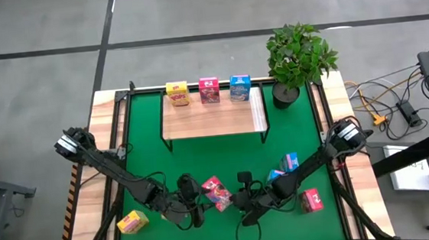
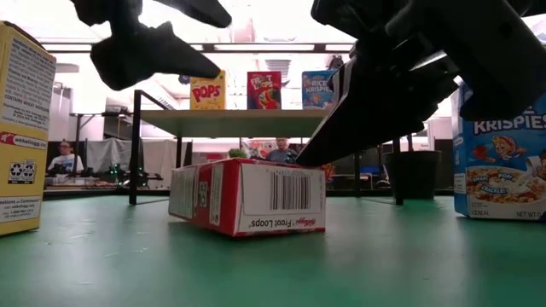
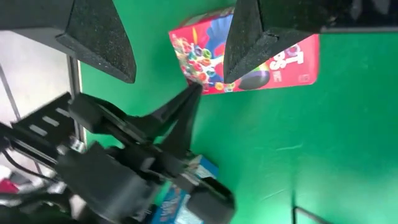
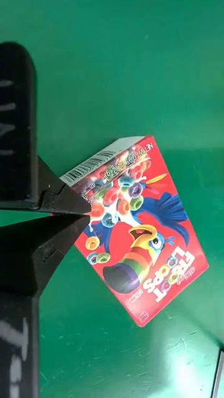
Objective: Stack cereal on shelf
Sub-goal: Put the top red cereal box on the shelf aligned with the other red cereal box
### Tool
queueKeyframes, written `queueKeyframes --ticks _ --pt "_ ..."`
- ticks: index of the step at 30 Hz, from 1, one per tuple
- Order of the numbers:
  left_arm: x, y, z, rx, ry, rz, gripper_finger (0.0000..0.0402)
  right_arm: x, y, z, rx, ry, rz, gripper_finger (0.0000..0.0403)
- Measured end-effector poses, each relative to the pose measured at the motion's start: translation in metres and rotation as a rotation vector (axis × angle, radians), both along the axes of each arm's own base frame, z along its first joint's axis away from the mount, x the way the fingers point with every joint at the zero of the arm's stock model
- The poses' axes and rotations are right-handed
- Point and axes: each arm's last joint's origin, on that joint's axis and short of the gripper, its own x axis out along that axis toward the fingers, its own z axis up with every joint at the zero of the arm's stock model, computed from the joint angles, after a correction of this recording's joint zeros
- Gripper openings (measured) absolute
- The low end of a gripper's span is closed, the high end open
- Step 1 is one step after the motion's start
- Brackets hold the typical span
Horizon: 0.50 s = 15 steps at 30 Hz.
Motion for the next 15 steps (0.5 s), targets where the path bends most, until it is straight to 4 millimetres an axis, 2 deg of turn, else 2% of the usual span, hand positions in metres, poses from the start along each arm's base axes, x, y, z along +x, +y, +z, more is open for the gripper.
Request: queueKeyframes --ticks 8,15 --pt "0.006 0.012 -0.001 -0.044 0.008 0.068 0.0227 -0.005 0.007 -0.001 -0.057 0.016 0.071 0.0009" --pt "0.009 0.025 -0.007 -0.126 0.083 0.109 0.0227 -0.009 0.011 -0.003 -0.071 0.028 0.107 0.0009"
